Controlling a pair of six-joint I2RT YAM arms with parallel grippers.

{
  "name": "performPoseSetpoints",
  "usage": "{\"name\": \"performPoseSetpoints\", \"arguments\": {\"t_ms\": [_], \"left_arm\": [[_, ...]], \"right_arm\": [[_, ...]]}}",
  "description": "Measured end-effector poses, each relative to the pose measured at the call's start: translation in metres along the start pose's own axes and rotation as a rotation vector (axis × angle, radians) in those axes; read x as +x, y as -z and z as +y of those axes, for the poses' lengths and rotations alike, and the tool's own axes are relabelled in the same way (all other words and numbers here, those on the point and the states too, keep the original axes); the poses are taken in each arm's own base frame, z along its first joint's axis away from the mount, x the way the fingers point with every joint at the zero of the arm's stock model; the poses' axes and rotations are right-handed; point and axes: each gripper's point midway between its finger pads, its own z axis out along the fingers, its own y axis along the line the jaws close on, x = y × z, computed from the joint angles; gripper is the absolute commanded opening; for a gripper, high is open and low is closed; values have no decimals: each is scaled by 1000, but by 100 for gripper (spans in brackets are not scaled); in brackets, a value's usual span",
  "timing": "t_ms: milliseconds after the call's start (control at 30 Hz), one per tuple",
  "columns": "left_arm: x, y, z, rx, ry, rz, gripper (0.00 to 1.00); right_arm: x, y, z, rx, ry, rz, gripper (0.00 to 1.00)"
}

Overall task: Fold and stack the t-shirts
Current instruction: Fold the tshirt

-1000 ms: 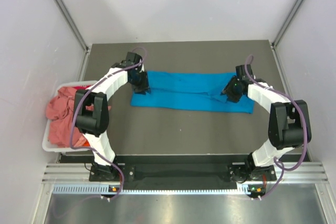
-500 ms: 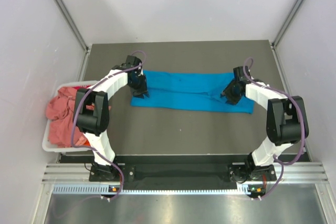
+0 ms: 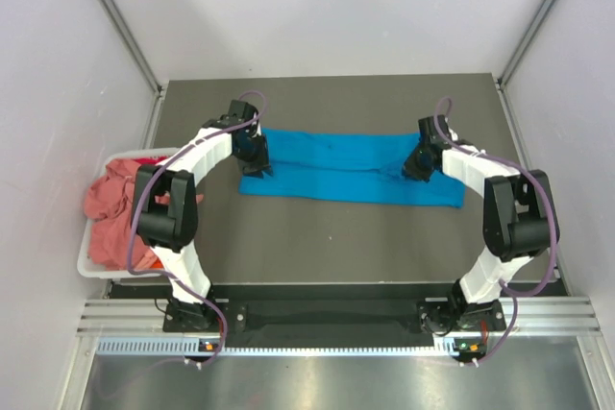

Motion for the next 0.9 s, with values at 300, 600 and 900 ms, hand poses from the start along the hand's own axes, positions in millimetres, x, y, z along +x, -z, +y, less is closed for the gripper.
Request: {"name": "performPoseSetpoints", "arguments": {"t_ms": [300, 600, 900], "left_arm": [[1, -3, -26, 76, -32, -11, 38], [9, -5, -108, 297, -170, -59, 38], [-6, -32, -196, 471, -295, -127, 39]], "right_arm": [[-5, -3, 59, -86, 305, -31, 29], [-23, 5, 43, -52, 426, -31, 37], [-113, 15, 28, -164, 415, -96, 29]]}}
